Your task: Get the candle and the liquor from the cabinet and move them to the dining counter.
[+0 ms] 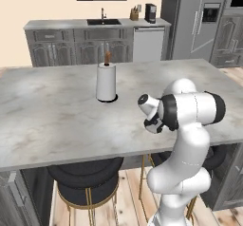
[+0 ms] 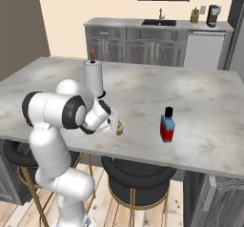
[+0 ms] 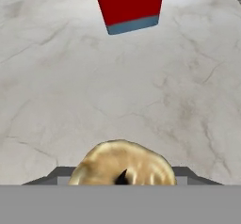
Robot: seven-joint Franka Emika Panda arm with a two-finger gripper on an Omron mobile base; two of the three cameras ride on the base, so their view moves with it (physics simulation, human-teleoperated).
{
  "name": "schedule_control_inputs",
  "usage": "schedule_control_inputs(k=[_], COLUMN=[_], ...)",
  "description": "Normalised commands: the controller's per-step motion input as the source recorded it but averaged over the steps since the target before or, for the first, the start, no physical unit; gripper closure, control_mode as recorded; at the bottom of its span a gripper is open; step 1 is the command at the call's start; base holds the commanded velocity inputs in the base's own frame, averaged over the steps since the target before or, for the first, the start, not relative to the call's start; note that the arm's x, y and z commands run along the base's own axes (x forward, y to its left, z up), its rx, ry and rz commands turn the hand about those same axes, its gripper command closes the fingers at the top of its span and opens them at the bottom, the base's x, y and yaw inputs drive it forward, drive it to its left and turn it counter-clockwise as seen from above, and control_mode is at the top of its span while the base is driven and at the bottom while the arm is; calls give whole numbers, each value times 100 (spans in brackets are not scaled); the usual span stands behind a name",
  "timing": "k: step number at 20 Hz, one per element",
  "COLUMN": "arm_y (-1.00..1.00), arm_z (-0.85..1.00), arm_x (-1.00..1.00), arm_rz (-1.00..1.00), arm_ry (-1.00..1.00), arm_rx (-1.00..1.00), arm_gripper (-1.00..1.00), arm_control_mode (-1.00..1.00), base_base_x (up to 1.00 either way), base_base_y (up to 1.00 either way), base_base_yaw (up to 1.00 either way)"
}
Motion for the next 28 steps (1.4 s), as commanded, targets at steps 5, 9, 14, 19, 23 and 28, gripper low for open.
schedule_control_inputs(k=[5, 9, 14, 19, 23, 28], arm_y=[-17, -14, -10, -13, -16, -12], arm_z=[-13, -16, -20, -19, -16, -19], arm_x=[21, 19, 18, 18, 9, 2], arm_rz=[-2, -1, 0, 0, 0, 0], arm_ry=[5, 3, 0, 0, 0, 0], arm_rx=[0, 0, 0, 0, 0, 0], arm_gripper=[100, 100, 100, 100, 100, 100], arm_control_mode=[-100, -100, -100, -100, -100, -100], base_base_x=[0, 0, 0, 0, 0, 0], base_base_y=[0, 0, 0, 0, 0, 0], base_base_yaw=[0, 0, 0, 0, 0, 0])
